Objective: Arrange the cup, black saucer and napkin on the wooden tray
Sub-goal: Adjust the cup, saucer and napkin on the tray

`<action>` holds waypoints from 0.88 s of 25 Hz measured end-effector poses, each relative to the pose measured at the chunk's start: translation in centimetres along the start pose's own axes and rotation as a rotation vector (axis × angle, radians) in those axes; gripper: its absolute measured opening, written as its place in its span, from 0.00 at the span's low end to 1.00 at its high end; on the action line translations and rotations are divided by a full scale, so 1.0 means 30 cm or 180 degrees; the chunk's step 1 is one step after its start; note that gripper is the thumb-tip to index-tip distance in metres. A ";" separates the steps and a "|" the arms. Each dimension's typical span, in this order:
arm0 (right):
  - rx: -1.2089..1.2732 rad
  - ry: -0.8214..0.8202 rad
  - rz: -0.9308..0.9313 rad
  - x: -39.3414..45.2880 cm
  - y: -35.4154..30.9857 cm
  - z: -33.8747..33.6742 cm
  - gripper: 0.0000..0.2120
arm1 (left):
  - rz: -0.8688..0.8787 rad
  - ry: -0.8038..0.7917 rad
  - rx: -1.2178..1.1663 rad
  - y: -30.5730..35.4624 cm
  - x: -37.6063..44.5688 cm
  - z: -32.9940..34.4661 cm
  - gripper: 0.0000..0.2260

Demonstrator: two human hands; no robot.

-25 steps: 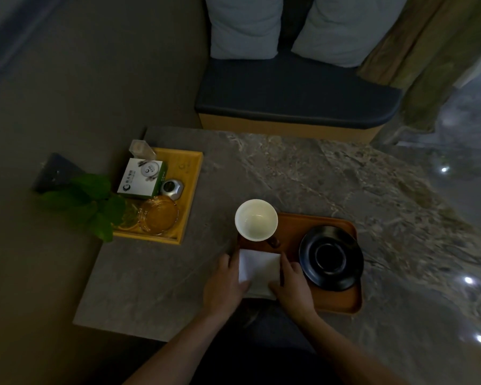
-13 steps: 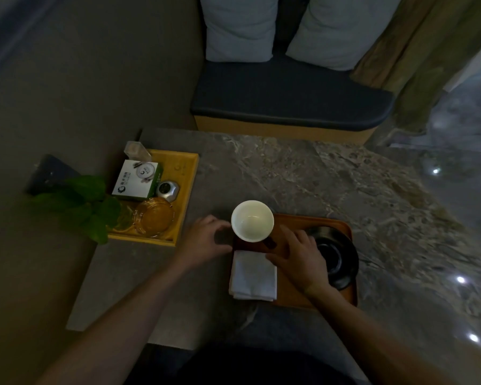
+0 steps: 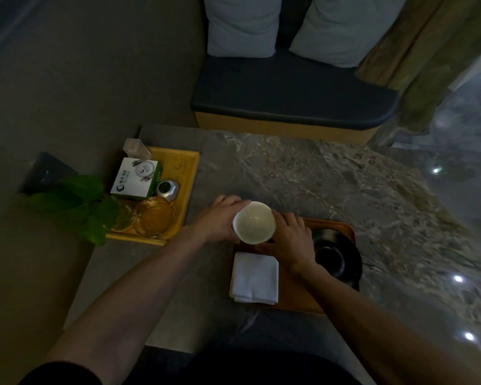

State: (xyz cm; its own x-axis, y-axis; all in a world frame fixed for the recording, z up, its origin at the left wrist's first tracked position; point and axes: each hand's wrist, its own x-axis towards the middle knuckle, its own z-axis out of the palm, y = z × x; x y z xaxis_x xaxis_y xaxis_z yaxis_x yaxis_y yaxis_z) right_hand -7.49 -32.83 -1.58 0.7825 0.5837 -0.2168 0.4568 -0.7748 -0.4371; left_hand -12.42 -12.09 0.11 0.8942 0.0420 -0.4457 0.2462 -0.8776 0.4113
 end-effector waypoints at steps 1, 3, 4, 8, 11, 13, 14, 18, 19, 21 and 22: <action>0.0022 -0.0031 -0.0023 0.004 0.003 -0.001 0.44 | -0.0006 0.0034 -0.0053 -0.003 -0.003 0.005 0.46; 0.0014 -0.0099 -0.0098 0.013 0.011 -0.002 0.44 | -0.0025 0.0101 -0.0174 -0.007 -0.008 0.017 0.46; -0.0004 -0.0123 -0.0143 0.018 0.017 -0.004 0.44 | -0.0047 0.0153 -0.0234 -0.006 -0.012 0.025 0.46; -0.0011 -0.0336 -0.0313 0.042 0.045 -0.025 0.44 | -0.0187 0.0393 -0.0504 0.008 -0.035 0.057 0.45; -0.0057 -0.0516 -0.0431 0.065 0.061 -0.051 0.45 | -0.0317 0.0556 -0.0623 0.032 -0.050 0.083 0.45; -0.0159 -0.0642 -0.0479 0.077 0.061 -0.066 0.46 | -0.0420 0.0574 -0.0681 0.045 -0.054 0.090 0.45; -0.0178 -0.0714 -0.0461 0.081 0.060 -0.072 0.47 | -0.0447 0.0539 -0.0659 0.046 -0.054 0.089 0.45; -0.0033 -0.0644 -0.0140 0.050 0.099 -0.089 0.41 | -0.0333 0.0244 -0.0413 0.015 -0.031 0.054 0.53; -0.0002 -0.0534 -0.0163 0.033 0.117 -0.089 0.35 | -0.0263 0.0136 -0.0385 0.007 -0.021 0.043 0.54; 0.0079 -0.0327 -0.0280 -0.001 0.145 -0.087 0.24 | -0.0122 -0.0076 -0.0197 -0.001 0.003 0.027 0.55; 0.0124 -0.0256 -0.0307 -0.012 0.151 -0.086 0.21 | -0.0065 -0.0141 -0.0084 -0.001 0.015 0.025 0.54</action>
State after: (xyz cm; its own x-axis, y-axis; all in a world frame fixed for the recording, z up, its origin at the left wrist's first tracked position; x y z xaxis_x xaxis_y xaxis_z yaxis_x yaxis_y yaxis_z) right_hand -4.61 -37.17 -1.24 0.6986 0.6739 -0.2406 0.5104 -0.7050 -0.4925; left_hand -12.32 -12.39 -0.69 0.8716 0.0379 -0.4887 0.2744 -0.8639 0.4224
